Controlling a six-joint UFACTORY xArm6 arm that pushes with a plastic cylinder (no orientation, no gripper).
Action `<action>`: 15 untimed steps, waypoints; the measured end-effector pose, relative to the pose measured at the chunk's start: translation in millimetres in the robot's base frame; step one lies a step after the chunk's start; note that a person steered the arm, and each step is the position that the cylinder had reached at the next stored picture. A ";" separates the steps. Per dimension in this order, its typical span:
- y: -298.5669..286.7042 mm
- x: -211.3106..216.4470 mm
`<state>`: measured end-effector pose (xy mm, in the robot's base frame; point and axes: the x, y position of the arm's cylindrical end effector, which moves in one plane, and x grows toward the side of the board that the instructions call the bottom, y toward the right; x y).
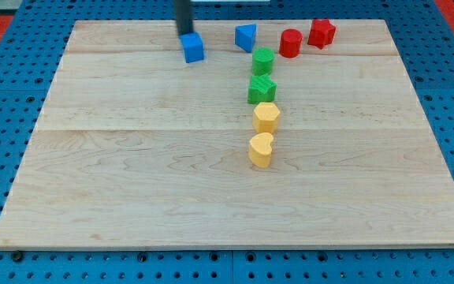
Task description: Push green circle at the bottom right of the board
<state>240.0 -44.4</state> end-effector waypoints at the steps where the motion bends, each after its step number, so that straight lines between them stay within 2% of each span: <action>1: 44.4 24.6; 2: 12.2 38.1; 4: 89.3 41.9; 6: 143.0 106.7; 7: 179.9 111.5; 9: 189.3 155.4; 10: 193.9 162.0; 12: 202.7 252.1; 14: 193.2 184.8; 15: 237.6 187.5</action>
<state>427.5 193.3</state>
